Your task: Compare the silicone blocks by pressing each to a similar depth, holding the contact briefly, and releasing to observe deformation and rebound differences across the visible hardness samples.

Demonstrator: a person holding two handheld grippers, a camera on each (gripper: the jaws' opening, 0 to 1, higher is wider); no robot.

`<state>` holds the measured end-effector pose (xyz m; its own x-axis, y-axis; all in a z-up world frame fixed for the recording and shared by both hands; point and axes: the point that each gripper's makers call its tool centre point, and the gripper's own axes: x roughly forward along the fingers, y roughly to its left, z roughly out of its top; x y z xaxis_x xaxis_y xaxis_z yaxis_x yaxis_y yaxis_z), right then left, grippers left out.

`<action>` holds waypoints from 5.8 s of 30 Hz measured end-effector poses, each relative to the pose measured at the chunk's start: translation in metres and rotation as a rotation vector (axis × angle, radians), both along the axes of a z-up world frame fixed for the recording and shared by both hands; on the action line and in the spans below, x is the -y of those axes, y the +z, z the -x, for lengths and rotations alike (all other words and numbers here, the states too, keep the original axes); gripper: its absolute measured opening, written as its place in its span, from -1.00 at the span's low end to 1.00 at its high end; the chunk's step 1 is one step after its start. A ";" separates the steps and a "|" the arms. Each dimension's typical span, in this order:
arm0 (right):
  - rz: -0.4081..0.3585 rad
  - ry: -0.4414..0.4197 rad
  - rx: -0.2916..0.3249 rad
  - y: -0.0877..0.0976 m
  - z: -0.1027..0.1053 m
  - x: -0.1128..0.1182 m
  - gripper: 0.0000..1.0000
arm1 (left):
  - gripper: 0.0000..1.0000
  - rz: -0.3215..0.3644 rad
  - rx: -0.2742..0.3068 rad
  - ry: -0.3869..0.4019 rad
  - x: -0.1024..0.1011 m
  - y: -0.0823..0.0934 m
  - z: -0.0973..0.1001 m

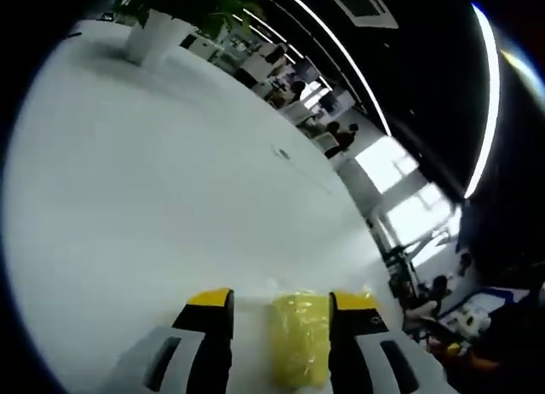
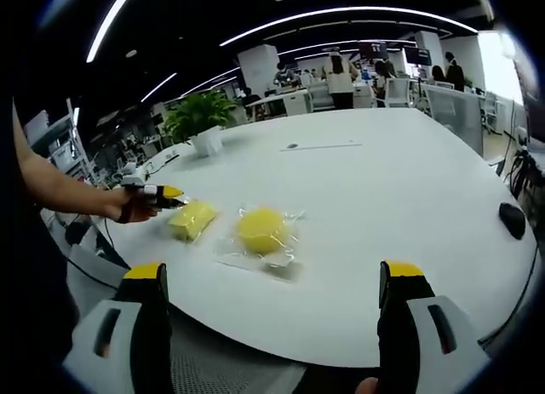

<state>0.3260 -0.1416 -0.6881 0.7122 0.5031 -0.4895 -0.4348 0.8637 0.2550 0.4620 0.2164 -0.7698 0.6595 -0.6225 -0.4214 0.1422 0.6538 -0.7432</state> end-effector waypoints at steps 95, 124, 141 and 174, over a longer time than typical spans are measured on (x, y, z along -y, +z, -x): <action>-0.128 0.187 0.232 0.080 -0.064 -0.049 0.93 | -1.00 -0.076 0.604 -0.128 0.042 0.250 0.008; -0.207 0.354 0.250 0.099 -0.067 -0.103 0.93 | -1.00 -0.023 0.711 -0.267 0.084 0.265 0.034; -0.260 0.519 0.256 0.117 -0.068 -0.151 0.93 | -1.00 0.046 0.721 -0.333 0.110 0.280 0.060; -0.548 0.692 0.296 0.172 -0.039 -0.198 0.01 | -1.00 0.272 0.752 -0.500 0.159 0.319 0.102</action>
<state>0.3653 0.0565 -0.5164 0.2255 0.9696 0.0952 -0.9204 0.1800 0.3470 0.3602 0.0570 -0.4509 0.3293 -0.9210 0.2081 0.8637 0.2048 -0.4606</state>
